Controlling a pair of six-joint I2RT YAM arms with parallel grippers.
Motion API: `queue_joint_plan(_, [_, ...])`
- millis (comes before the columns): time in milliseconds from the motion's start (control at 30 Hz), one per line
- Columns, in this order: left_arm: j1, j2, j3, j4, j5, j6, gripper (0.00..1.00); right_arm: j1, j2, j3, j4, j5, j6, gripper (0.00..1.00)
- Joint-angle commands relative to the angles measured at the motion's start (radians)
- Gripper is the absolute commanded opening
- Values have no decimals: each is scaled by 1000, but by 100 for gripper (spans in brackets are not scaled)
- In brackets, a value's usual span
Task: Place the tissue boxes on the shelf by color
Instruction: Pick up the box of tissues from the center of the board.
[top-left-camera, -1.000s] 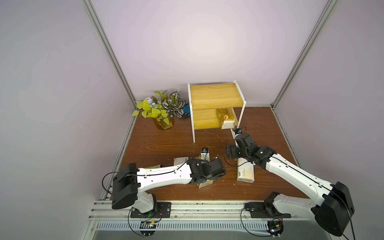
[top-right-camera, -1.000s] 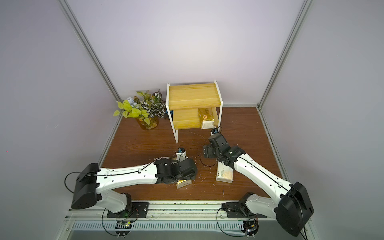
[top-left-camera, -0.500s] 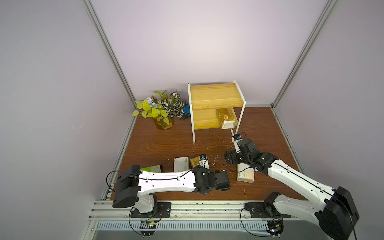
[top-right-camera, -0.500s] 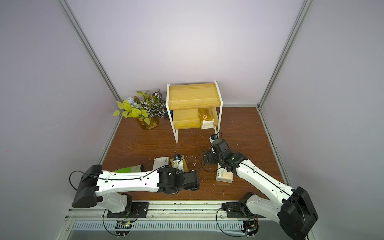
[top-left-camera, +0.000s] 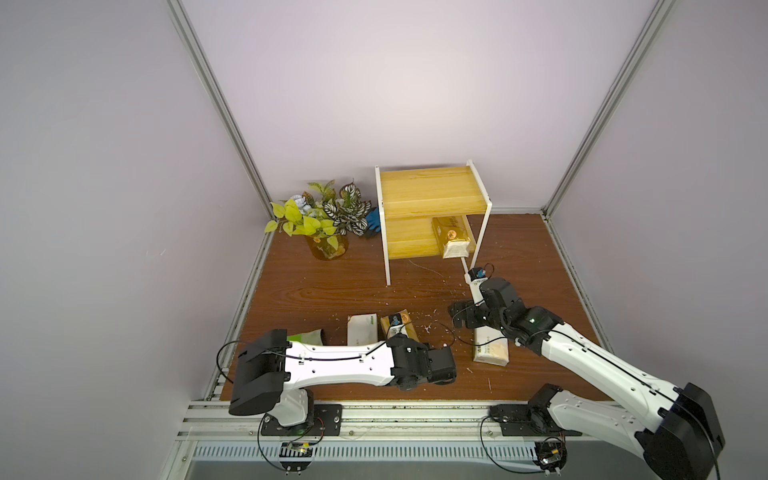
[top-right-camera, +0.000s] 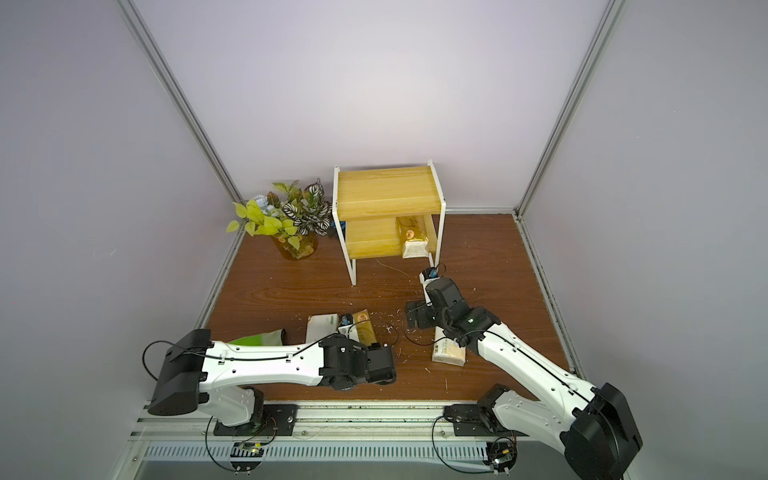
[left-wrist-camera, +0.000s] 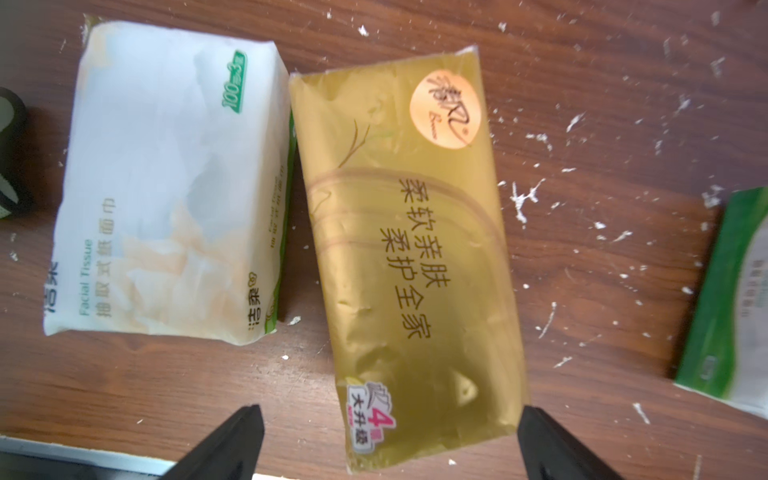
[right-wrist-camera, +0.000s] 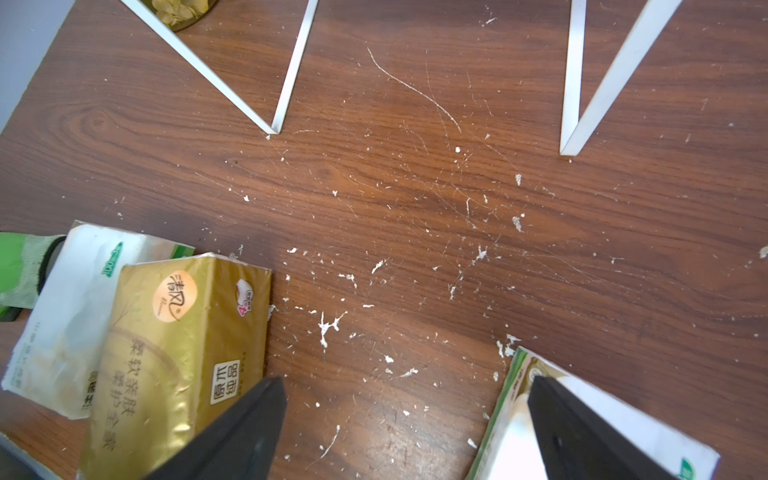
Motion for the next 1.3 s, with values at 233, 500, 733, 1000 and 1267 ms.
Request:
queue_joint_plan(233, [43,93,100,-38,6,87,99,-3,-46,-8,21,-3,-7,99])
queue_joint_plan(500, [45,119,129,-38,6,91,99,-4,-45,-14,28,-17,0,99])
queue_joint_plan(733, [44,128,90,-34,41,45,99,-4,-58,-28,32,-12,-3,99])
queue_joint_plan(1000, [51,226,150,-31,68,106,99,-3,-63,-35,36,-21,-3,99])
queue_joint_plan(1267, [53,172,69,-32,75,41,98,-4,-69,-43,39,-39,6,98])
